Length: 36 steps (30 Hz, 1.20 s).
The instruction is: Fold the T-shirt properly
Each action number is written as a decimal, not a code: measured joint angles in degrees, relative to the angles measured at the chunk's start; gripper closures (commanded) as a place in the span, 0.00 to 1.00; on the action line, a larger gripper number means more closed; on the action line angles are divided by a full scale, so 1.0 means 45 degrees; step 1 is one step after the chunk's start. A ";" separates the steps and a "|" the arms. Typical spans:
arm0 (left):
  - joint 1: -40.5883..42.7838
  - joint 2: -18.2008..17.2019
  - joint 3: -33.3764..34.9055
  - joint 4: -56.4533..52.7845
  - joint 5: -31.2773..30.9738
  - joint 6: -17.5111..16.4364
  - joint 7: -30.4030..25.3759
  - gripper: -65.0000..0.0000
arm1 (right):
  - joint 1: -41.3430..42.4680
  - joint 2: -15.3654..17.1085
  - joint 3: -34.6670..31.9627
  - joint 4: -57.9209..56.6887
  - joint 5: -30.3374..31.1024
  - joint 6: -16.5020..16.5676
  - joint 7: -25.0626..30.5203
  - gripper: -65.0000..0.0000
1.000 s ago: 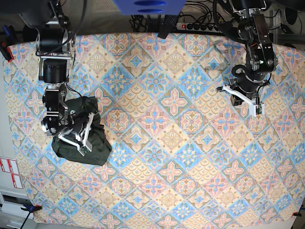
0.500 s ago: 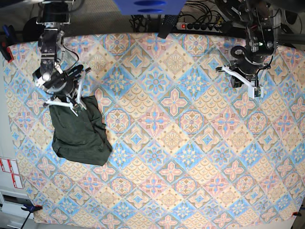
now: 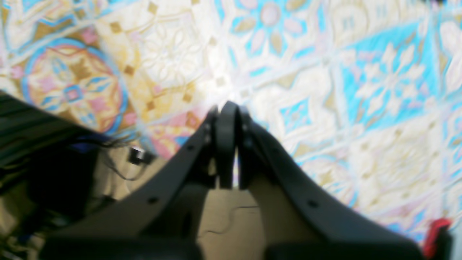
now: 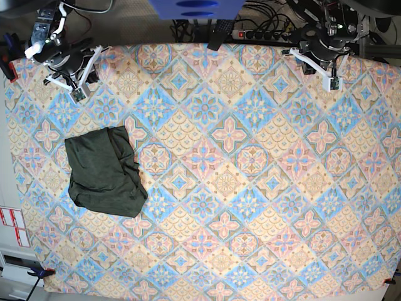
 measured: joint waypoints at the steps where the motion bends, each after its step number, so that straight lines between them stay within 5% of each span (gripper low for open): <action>1: 0.0311 -0.0015 0.0000 0.0165 0.0010 -0.0015 -0.0005 1.00 | -0.0272 -0.0019 0.0272 0.0010 0.0369 0.0000 0.0005 1.00; 10: 0.2569 -0.0019 0.0000 0.0627 -0.0015 -0.0058 -0.0146 1.00 | -0.2569 -0.0010 0.1243 -0.0015 0.0991 -0.0044 -0.0005 1.00; 16: 0.4537 -0.0015 0.0034 0.0622 -0.0015 -0.0063 -0.1817 1.00 | -0.3789 0.0024 0.1209 -0.0364 0.1035 -0.0039 0.0102 1.00; 26: 0.4279 -0.0287 0.0102 -0.1768 0.0121 0.0044 -0.2283 1.00 | -0.3531 0.0015 0.0597 -0.6572 0.0860 -0.0121 0.0257 1.00; 31: 0.3084 -0.0452 0.1520 -0.3784 0.0126 -0.0160 -0.2909 1.00 | -0.2531 -0.0029 -0.1219 -0.8621 0.0602 -0.0039 0.2977 1.00; 36: 0.2157 -0.0724 0.2696 -0.6776 0.1506 0.0131 -0.4750 1.00 | -0.1904 0.0024 -0.1676 -1.1040 -0.1224 -0.0083 0.3730 1.00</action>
